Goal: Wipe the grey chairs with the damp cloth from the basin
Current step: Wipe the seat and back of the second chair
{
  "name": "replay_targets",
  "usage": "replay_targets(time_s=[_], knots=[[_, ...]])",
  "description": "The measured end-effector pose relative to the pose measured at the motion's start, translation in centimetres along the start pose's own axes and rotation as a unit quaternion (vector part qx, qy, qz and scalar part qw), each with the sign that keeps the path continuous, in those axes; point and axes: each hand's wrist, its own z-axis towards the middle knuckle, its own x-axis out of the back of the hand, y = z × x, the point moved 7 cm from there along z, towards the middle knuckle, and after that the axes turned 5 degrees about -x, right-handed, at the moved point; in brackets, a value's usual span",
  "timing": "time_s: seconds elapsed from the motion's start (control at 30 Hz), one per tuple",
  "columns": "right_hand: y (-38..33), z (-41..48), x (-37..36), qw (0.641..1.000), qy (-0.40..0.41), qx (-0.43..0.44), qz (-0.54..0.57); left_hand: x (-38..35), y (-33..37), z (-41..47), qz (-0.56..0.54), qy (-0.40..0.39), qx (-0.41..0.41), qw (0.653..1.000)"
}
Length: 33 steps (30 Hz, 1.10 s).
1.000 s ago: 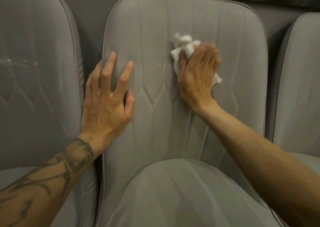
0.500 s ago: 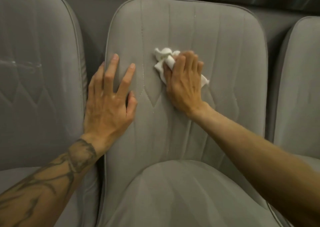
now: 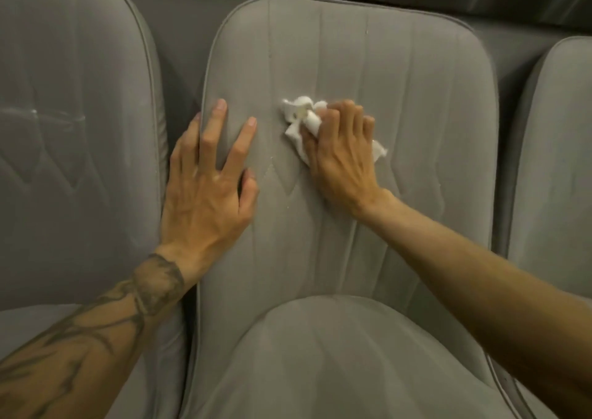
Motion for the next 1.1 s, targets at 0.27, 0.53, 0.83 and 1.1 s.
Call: replay_targets(time_s=[0.27, 0.53, 0.83, 1.1], knots=[[0.9, 0.2, -0.7, 0.987, 0.07, -0.14, 0.022, 0.2, 0.2, 0.0, 0.006, 0.001, -0.002, 1.0], [2.5, 1.6, -0.5, 0.992, 0.087, -0.094, -0.013, 0.1, 0.0, -0.1, 0.007, -0.003, 0.003, 1.0], [0.4, -5.1, -1.4, 1.0, -0.009, -0.005, 0.002, 0.1, 0.1, -0.2, 0.011, 0.003, 0.0, 1.0], [0.4, -8.2, -1.9, 0.996, 0.025, -0.082, 0.034, 0.1, 0.1, -0.1, 0.017, 0.001, -0.002, 1.0]])
